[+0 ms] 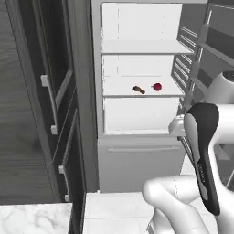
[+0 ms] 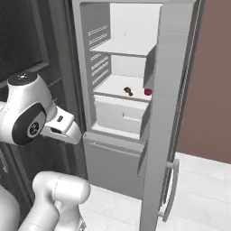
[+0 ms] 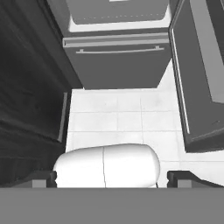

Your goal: Open the fridge, remove the pear, carrot, and chicken drumstick, and place them on any counter.

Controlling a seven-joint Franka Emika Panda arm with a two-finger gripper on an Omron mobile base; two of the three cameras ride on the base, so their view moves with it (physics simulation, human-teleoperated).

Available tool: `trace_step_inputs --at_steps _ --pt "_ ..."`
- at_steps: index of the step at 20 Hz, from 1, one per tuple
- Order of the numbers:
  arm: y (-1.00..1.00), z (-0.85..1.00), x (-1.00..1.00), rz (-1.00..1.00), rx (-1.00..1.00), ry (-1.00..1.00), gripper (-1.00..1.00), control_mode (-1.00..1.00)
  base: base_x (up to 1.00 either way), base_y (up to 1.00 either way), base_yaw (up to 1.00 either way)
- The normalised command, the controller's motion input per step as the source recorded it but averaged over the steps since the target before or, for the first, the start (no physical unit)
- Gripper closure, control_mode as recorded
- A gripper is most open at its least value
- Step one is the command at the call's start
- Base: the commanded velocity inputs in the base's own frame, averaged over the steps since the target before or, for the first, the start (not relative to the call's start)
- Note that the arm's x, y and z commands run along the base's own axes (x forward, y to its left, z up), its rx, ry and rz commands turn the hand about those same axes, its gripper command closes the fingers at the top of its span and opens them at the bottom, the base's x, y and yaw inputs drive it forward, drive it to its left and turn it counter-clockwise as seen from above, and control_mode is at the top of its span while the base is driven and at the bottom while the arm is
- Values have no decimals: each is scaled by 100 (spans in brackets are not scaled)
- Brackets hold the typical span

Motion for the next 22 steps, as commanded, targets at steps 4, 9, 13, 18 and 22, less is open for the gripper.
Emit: trace_step_inputs --at_steps 4,9,13,18,22 --pt "0 0 0 0 0 0 -100 100 100 33 -40" --pt "0 0 0 0 0 0 -100 100 100 54 -30" --pt "0 0 0 0 0 0 -100 100 100 49 -20" --pt "-1 0 12 -2 -2 -1 -100 -100 69 8 -11" --pt "-36 -15 42 -2 -11 -20 -100 -100 0 0 0"
